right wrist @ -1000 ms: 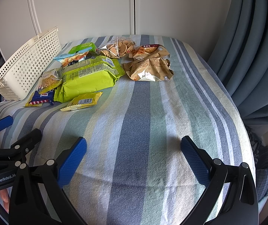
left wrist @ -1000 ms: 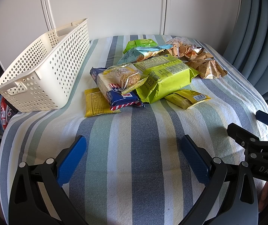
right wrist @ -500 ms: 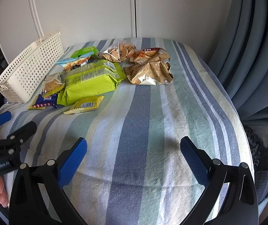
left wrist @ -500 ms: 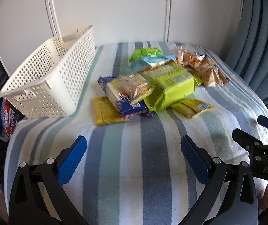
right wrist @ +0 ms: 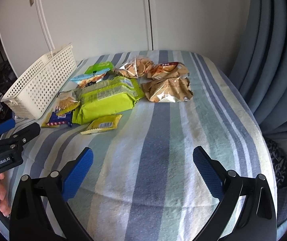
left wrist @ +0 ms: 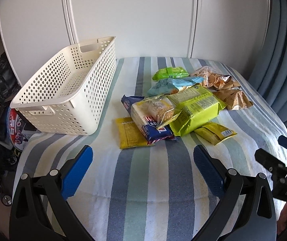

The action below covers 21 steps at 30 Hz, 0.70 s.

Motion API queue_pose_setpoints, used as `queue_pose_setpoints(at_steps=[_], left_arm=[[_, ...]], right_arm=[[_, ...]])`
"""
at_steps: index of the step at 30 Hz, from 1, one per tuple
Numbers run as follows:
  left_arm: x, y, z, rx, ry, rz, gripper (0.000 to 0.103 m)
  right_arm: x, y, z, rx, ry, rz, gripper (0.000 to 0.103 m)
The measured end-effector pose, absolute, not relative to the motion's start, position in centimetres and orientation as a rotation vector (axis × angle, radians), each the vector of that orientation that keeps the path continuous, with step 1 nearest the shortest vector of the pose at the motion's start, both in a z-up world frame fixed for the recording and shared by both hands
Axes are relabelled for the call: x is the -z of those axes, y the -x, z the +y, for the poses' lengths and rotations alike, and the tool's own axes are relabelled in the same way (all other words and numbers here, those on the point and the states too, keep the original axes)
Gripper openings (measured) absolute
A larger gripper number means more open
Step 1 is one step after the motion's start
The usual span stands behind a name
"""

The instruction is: Organize snacks

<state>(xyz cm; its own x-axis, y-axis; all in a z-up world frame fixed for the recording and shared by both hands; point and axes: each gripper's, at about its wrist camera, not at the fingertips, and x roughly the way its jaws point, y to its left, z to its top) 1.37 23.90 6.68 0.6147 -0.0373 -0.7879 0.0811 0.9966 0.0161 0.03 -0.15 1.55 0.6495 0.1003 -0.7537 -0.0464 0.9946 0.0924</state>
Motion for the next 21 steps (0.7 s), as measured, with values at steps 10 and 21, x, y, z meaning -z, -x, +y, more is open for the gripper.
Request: queue_pose_setpoints(at_steps=[10, 21], left_arm=[[-6.5, -1.3, 24.0, 0.069, -0.047, 0.909, 0.101], [-6.4, -1.5, 24.4, 0.067, -0.038, 0.911, 0.101]], right_arm=[[-1.3, 0.1, 0.4, -0.097, -0.062, 0.862, 0.098], [-1.7, -0.3, 1.0, -0.105, -0.051, 0.854, 0.098]])
